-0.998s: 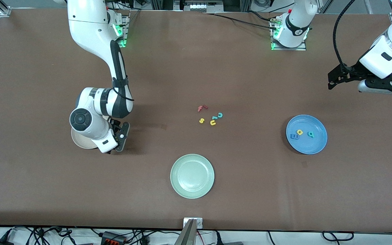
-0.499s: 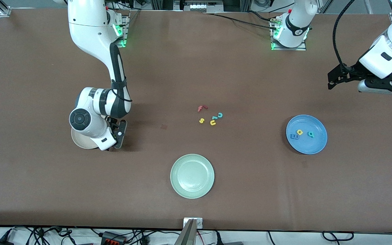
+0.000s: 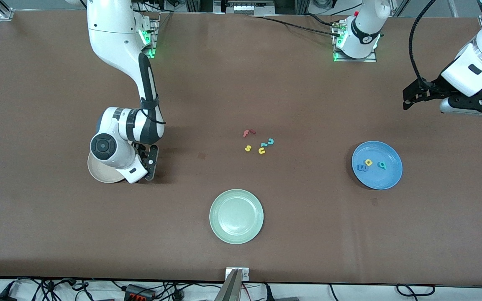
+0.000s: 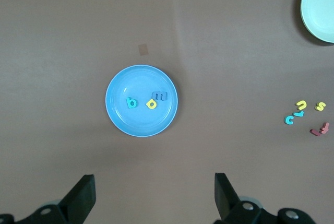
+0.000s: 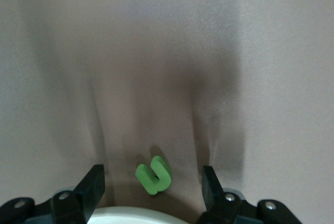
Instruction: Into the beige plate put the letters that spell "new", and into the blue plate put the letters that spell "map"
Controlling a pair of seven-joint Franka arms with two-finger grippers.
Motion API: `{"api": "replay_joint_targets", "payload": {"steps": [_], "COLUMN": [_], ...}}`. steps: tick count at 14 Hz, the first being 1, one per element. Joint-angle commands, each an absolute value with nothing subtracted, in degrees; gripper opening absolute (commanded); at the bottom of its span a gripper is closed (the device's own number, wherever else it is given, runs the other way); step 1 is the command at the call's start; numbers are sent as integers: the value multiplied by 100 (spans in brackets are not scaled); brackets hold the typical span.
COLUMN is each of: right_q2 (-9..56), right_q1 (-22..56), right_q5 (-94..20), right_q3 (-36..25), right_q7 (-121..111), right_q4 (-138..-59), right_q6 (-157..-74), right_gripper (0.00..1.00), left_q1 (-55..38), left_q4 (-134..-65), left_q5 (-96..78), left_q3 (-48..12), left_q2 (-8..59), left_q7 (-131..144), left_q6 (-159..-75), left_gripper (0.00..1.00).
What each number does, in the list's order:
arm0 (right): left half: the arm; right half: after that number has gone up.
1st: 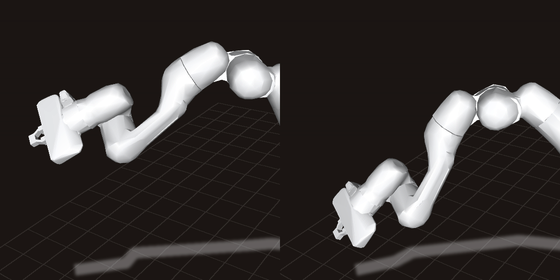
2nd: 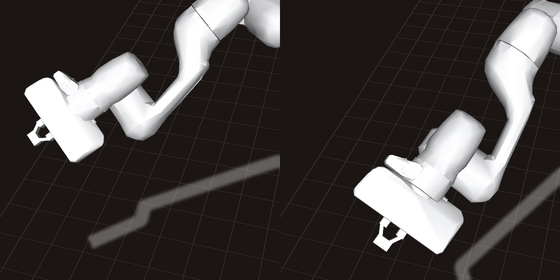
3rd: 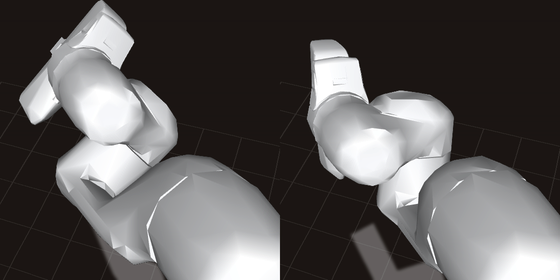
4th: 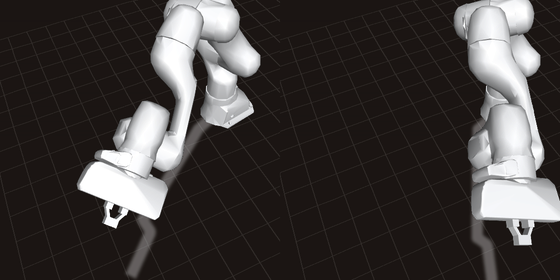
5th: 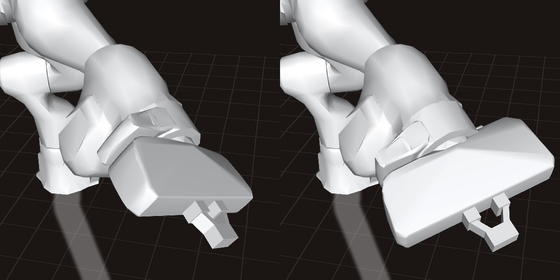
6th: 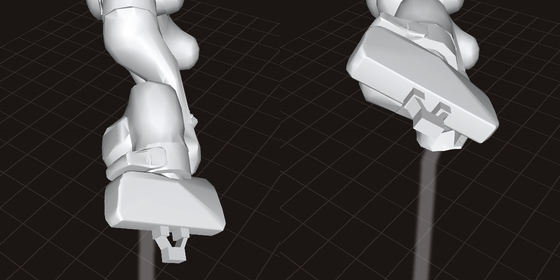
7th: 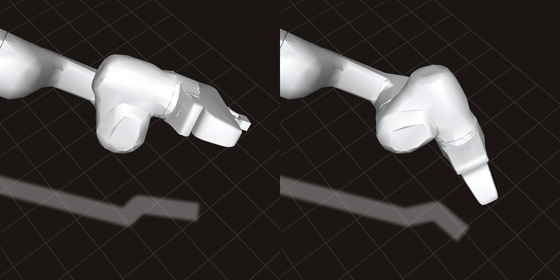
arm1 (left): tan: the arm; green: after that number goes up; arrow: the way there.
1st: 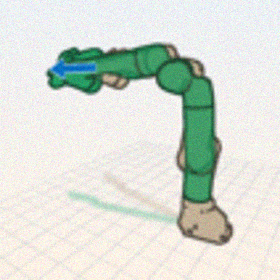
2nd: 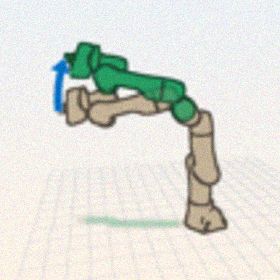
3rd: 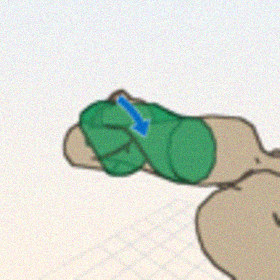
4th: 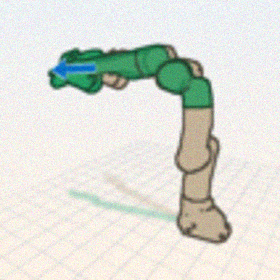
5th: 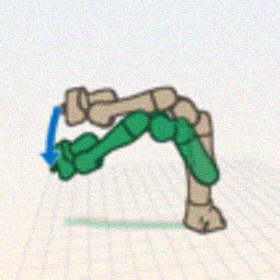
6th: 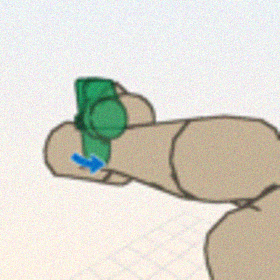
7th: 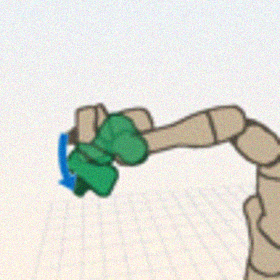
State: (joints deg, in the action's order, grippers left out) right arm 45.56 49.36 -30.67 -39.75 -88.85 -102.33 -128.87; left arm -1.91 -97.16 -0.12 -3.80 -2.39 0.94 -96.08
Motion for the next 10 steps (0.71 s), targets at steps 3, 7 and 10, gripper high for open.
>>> {"api": "replay_joint_targets", "payload": {"steps": [3, 7, 10], "right_q2": [4588, 4614, 4614], "right_q1": [4966, 4975, 4975], "right_q5": [-3067, -3067, -2936], "right_q3": [-3999, -3999, -3999], "right_q7": [-9202, -9229, -9246], "right_q4": [-10283, -10274, -10248], "right_q6": [-12920, -12946, -12999], "right_gripper": [71, 50, 45], "left_q1": [-229, -229, -229], "left_q4": [-9554, -9554, -9554], "left_q5": [79, 79, 79], "left_q3": [-378, -378, -378], "left_q2": [-167, -167, -167], "left_q7": [88, 88, 88], "left_q6": [-9527, -9527, -9519], "left_gripper": [100, 100, 100]}}
